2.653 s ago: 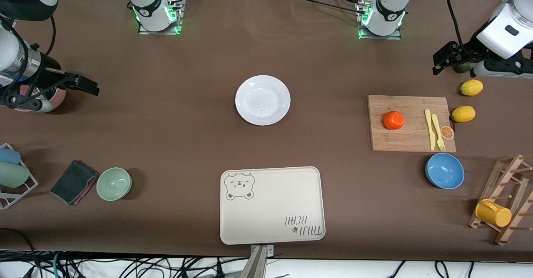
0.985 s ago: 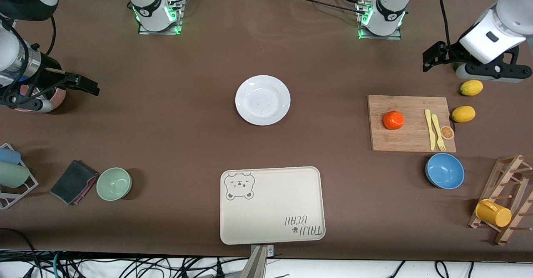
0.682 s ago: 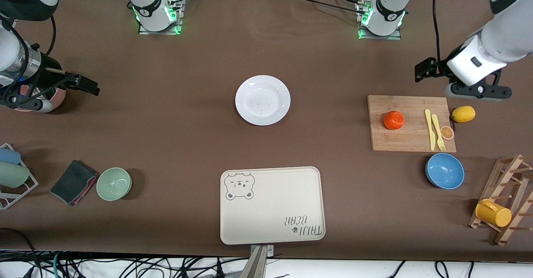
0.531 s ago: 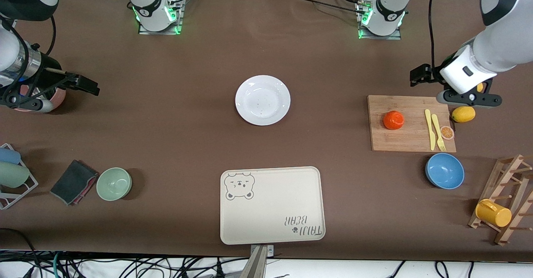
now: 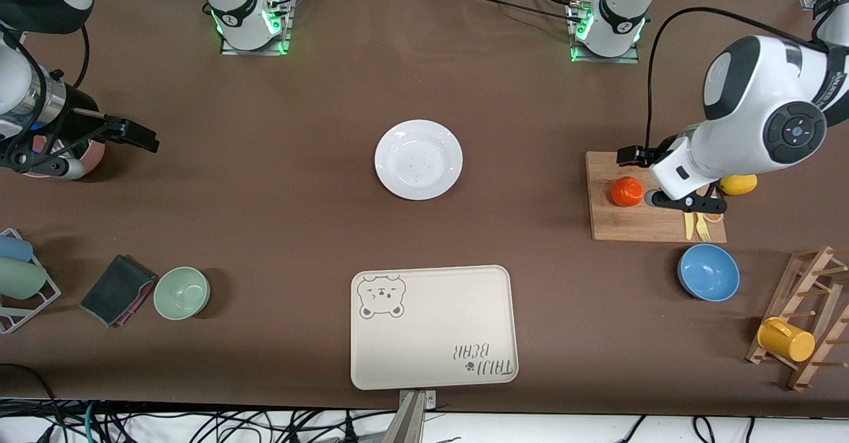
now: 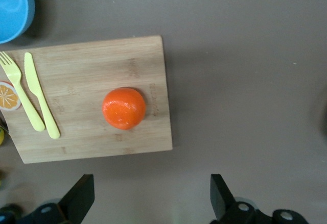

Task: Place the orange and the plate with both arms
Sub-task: 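Move the left gripper down over the orange on the cutting board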

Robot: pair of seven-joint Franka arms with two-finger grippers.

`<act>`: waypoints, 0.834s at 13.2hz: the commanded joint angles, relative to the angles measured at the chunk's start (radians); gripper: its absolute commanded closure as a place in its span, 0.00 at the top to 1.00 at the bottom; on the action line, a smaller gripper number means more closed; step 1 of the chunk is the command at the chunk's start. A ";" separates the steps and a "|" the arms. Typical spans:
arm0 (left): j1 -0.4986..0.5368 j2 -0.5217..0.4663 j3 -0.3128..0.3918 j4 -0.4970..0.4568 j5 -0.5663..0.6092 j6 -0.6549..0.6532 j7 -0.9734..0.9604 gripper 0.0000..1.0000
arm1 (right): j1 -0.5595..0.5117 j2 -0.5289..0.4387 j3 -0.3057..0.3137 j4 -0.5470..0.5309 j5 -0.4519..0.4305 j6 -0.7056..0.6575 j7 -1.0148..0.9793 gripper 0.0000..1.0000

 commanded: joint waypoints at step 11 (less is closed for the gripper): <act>0.116 -0.025 -0.010 -0.469 0.034 0.709 0.305 1.00 | -0.006 0.003 0.003 0.008 0.015 -0.012 -0.012 1.00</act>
